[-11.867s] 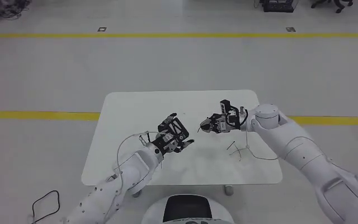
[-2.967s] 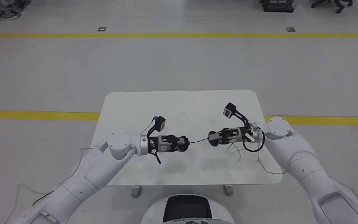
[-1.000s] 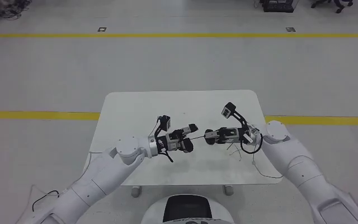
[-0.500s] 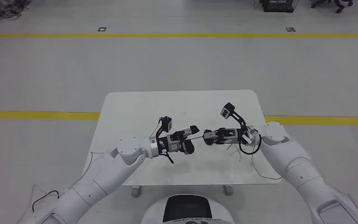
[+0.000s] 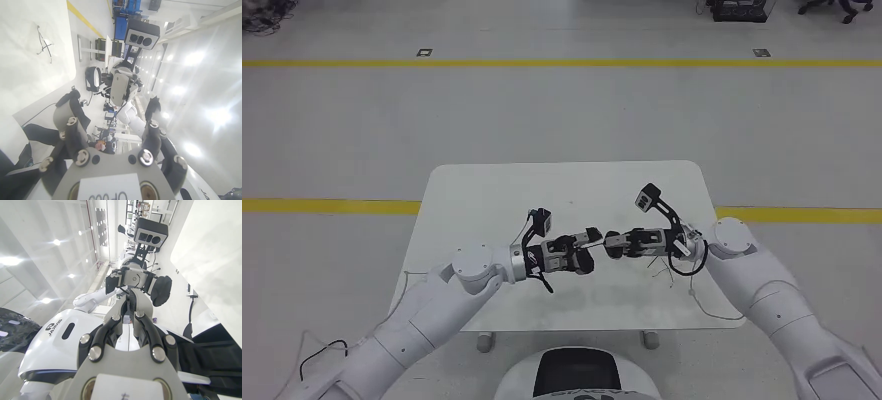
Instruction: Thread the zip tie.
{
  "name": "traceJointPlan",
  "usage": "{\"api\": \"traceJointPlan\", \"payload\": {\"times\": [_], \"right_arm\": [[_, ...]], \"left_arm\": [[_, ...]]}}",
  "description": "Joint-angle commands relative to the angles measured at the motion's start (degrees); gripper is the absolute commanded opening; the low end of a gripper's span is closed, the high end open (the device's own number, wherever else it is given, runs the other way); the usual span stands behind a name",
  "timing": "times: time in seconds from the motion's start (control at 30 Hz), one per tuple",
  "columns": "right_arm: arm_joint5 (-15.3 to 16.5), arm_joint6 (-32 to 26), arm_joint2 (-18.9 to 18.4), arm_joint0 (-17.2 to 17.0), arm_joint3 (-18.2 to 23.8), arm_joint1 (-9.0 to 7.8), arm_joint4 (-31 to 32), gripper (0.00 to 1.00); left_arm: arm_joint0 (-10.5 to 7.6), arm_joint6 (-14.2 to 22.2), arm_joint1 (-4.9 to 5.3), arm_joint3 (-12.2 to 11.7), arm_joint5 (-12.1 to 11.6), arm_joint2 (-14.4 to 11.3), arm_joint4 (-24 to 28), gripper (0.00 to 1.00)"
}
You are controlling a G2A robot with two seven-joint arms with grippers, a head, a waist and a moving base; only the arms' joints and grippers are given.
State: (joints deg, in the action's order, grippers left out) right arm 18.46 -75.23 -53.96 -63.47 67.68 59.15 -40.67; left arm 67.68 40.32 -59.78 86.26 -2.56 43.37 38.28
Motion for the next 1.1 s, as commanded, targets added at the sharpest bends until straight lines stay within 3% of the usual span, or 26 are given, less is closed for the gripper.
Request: {"api": "traceJointPlan", "payload": {"times": [0.0, 0.5, 0.87, 1.07], "right_arm": [[-0.1, -0.2, 0.0, 0.0, -0.1, 0.08, 0.1, 0.0], [-2.2, -1.1, -0.5, 0.6, -2.0, 0.6, 0.8, 0.0], [-5.4, -3.7, -0.4, 1.5, -3.9, 0.78, 2.4, 0.0], [-5.4, -4.4, 0.4, 2.1, -4.3, 1.05, 3.5, 0.0]], "left_arm": [[0.08, 0.0, -0.06, 0.0, -0.1, 0.1, 0.1, 0.62], [0.56, 1.6, -0.28, -0.3, -0.5, 1.0, 0.9, 0.31], [1.06, 2.9, -0.24, -0.1, -1.2, 2.2, 1.4, 0.27], [1.24, 3.6, -0.29, 0.1, -1.2, 2.2, 0.7, 0.25]]}}
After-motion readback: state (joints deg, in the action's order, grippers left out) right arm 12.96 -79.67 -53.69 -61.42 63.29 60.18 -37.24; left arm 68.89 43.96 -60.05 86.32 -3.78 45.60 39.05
